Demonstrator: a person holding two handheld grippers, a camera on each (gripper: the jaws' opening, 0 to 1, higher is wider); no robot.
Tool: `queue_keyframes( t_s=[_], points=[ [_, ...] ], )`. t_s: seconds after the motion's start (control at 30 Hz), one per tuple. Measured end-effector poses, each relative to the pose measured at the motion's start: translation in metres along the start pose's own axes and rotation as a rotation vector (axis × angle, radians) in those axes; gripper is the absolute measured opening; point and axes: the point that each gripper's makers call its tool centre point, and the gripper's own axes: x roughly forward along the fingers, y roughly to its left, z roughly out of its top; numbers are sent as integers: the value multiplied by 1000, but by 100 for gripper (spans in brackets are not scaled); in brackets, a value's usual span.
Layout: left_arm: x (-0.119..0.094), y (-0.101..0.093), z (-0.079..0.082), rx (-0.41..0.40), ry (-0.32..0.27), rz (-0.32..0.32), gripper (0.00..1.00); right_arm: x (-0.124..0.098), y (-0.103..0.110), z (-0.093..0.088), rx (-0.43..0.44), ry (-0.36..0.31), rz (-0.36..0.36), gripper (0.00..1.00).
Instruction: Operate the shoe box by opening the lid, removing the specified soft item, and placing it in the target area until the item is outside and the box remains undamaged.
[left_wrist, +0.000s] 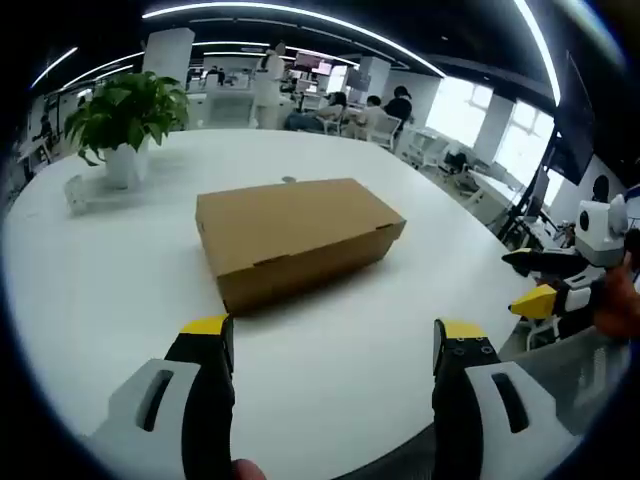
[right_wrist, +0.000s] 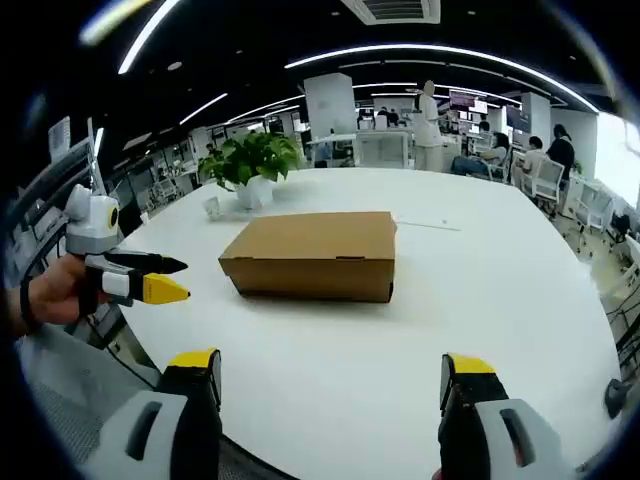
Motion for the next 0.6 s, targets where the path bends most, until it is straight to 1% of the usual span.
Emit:
queue_keyframes(
  t_s=[0.6],
  points=[
    [0, -1, -2, 4, 9, 1, 80, -1, -1, 1, 9, -8, 3, 90]
  ],
)
